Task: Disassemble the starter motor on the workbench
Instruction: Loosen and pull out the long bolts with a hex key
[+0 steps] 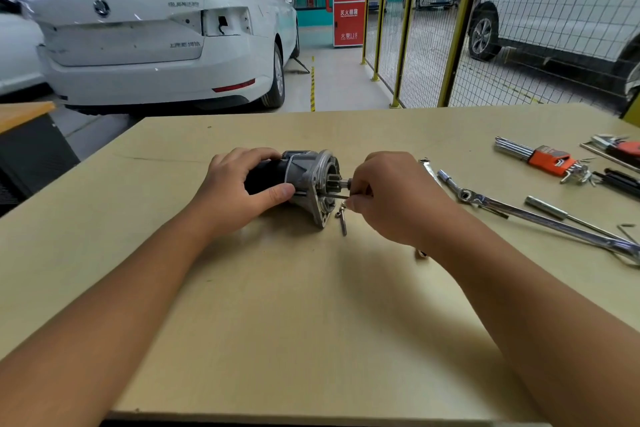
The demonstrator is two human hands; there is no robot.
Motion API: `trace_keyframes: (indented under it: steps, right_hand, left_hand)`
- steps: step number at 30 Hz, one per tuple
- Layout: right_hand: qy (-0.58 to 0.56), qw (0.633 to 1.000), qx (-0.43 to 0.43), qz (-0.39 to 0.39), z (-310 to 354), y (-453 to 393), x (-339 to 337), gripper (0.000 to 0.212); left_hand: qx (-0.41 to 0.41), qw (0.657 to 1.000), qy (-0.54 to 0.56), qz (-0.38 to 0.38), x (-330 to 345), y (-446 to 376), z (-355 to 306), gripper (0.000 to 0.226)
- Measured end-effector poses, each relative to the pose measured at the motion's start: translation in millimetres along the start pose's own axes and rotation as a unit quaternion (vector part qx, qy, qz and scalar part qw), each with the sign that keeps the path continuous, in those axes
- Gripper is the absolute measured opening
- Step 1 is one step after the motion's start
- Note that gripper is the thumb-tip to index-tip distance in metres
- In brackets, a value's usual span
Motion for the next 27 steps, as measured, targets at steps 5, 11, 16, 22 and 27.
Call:
trace_keyframes:
  steps: [5,11,16,22,27]
  right_hand:
    - [-0.014,1.000,0.006,-0.005,-2,-1,0,0.014]
    - [-0.030,0.999,0.018,-0.005,-5,-2,1,0.014]
    - [-0.032,0.999,0.019,-0.013,-3,0,-1,0.014]
    - [-0.039,0.999,0.006,-0.019,-2,3,-3,0.017]
    - [-0.054,0.998,0.001,0.037,1,1,10,0.038]
  left_hand:
    - [0.002,1.000,-0.001,-0.002,0,0,0,0.071]
    - [0.004,1.000,-0.006,-0.002,0,0,0,0.071]
    - [0.002,1.000,-0.006,-0.005,-1,0,0,0.073]
    - [0.003,1.000,-0.007,-0.004,0,0,1,0.073]
    - [0.007,1.000,-0.012,-0.002,0,0,0,0.073]
Point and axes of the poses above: each hand's wrist, its own y-axis away from the middle knuckle, its own x-axis out of the palm, z = x × y, the point moved 9 cm from there along -y, towards the middle knuckle, and after that the axes turned 4 degrees about z, right-handed, at the moved point
